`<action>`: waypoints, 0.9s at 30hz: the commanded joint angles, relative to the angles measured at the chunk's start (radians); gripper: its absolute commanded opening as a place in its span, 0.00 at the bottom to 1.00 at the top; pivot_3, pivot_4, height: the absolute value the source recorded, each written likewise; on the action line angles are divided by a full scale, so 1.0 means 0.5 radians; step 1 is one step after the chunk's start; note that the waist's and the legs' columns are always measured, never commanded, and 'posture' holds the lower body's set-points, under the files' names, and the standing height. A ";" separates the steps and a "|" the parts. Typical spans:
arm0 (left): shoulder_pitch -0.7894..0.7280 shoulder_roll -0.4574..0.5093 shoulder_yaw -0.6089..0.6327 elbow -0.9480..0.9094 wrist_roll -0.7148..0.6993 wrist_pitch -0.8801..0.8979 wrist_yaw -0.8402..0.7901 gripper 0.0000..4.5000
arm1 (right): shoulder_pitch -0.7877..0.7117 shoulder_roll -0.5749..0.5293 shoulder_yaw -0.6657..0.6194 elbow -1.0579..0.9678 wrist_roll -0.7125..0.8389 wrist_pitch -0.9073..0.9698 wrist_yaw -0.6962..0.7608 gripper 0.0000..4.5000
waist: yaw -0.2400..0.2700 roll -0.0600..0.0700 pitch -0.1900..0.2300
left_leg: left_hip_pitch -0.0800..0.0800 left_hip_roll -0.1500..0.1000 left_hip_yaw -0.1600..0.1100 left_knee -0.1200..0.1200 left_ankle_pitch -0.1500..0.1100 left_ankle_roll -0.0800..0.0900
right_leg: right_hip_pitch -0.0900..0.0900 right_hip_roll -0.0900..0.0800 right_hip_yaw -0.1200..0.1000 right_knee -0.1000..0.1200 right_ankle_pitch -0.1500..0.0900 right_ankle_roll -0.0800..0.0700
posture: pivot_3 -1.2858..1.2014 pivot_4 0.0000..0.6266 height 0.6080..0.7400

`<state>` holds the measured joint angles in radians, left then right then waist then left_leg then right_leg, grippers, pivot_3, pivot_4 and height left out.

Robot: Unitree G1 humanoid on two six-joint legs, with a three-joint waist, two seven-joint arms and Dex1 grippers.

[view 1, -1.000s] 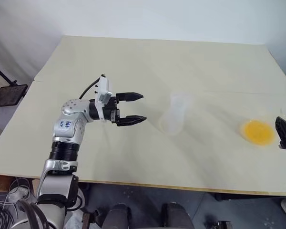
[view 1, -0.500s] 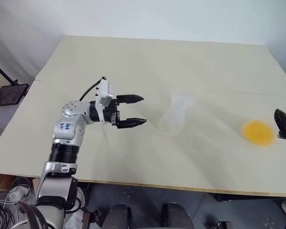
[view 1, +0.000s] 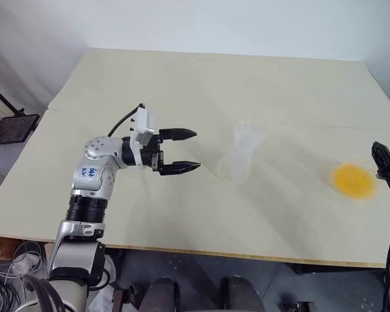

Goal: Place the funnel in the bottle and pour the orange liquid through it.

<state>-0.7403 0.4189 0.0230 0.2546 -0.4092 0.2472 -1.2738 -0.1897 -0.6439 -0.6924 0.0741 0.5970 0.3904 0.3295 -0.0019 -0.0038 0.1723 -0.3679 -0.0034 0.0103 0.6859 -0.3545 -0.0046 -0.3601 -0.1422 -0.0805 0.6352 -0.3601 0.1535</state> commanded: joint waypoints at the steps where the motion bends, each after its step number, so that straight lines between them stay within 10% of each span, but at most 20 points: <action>1: -0.002 0.015 0.021 -0.061 -0.048 -0.024 0.008 1.00 | -0.048 -0.041 -0.040 0.009 -0.014 -0.079 0.018 0.96 | 0.000 0.000 0.000 | 0.000 0.000 0.000 0.000 0.000 0.000 | 0.000 0.000 0.000 0.000 0.000 0.000 | 0.52 0.24 1.00; 8: 0.001 0.009 0.018 -0.056 -0.046 -0.037 0.014 1.00 | -0.099 -0.013 -0.036 0.059 -0.006 -0.146 0.054 0.55 | -0.002 0.000 0.000 | 0.000 0.000 0.000 0.000 0.000 0.000 | 0.000 0.000 -0.001 0.000 0.000 0.000 | 0.52 0.24 1.00; 19: -0.014 0.002 0.021 -0.025 -0.038 -0.058 0.032 1.00 | -0.156 0.011 0.095 -0.174 -0.034 -0.277 0.139 0.55 | -0.006 0.004 0.002 | 0.000 0.000 0.000 0.000 0.000 0.000 | -0.001 0.000 0.000 -0.001 0.000 0.000 | 0.52 0.24 1.00; 27: 0.054 -0.012 0.053 -0.077 -0.051 -0.039 0.146 1.00 | -0.337 -0.195 0.658 -0.767 -0.224 0.132 0.076 0.55 | -0.003 0.007 0.004 | -0.001 0.001 -0.006 0.000 0.000 0.000 | -0.003 0.000 0.000 0.001 0.000 0.000 | 0.52 0.24 1.00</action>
<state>-0.7251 0.4123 0.0311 0.2498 -0.4106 0.2366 -1.2154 -0.3448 -0.7180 -0.3976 -0.2300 0.5123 0.4621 0.3578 -0.0035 -0.0003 0.1742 -0.3687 -0.0028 0.0069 0.6859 -0.3544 -0.0048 -0.3618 -0.1420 -0.0804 0.6354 -0.3601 0.1535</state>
